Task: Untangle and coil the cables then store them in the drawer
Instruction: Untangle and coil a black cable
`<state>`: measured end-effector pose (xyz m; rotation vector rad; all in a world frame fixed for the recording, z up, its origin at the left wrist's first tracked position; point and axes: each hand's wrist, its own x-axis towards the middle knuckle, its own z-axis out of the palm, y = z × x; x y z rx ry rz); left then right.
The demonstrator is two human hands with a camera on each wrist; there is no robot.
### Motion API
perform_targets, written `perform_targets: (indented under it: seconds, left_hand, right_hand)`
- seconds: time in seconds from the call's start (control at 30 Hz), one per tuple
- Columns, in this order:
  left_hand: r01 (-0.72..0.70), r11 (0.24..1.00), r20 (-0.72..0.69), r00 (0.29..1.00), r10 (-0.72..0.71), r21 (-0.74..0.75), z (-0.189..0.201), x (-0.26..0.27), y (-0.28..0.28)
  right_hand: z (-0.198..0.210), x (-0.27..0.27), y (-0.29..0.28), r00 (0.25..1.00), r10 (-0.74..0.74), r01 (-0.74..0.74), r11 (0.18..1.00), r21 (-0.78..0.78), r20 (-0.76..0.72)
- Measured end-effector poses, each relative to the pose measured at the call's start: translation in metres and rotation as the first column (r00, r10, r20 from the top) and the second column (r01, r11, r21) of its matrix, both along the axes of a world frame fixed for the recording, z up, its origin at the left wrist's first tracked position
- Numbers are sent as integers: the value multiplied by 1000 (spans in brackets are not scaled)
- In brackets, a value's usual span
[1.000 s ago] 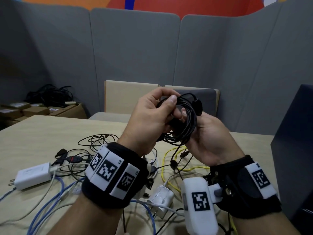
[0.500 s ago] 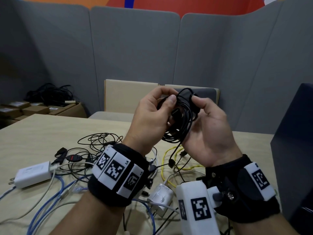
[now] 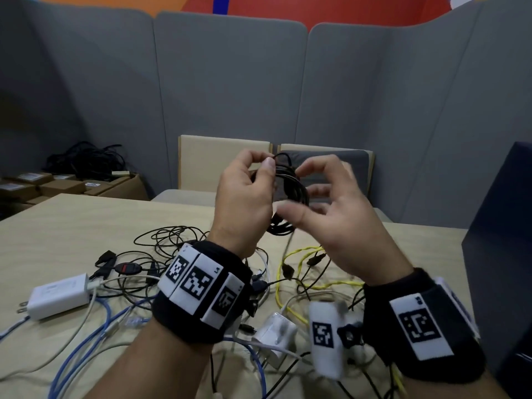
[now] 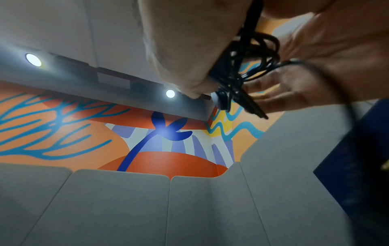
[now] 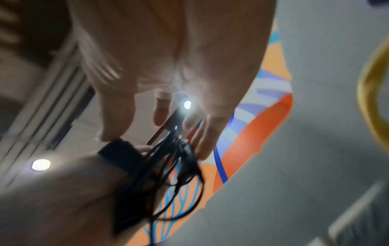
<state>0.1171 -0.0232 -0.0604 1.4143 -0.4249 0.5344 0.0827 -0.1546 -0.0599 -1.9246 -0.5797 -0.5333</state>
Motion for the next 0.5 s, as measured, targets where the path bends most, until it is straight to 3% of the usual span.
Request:
perform_targets:
  seconds: [0.13,0.23,0.3,0.37,0.43,0.5]
  left_hand:
    - [2,999,-20,1000,-3,-53,1,-1,2]
    - [20,998,-30,999,-21,-59,1,-3,0]
    - [-5,998,-33,999,3,-55,0,0,0]
    - [-32,997,-66,997,27,-75,-2,4,3]
    - [-26,991,-109,994,13,-128,-2,8,8]
    - [24,981,-126,991,-49,-191,2,6,10]
  right_hand:
    - [2,-3,-5,1000,14,-8,933,-361,14]
    - [-2,1,-1,983,-63,115,944,-310,173]
    - [0,2,1,978,-31,57,991,-124,205]
    - [11,-2,-5,979,44,-90,970,225,200]
    - [26,-8,-16,977,145,-208,787,580,153]
    - [34,-12,-29,981,166,-185,612,769,104]
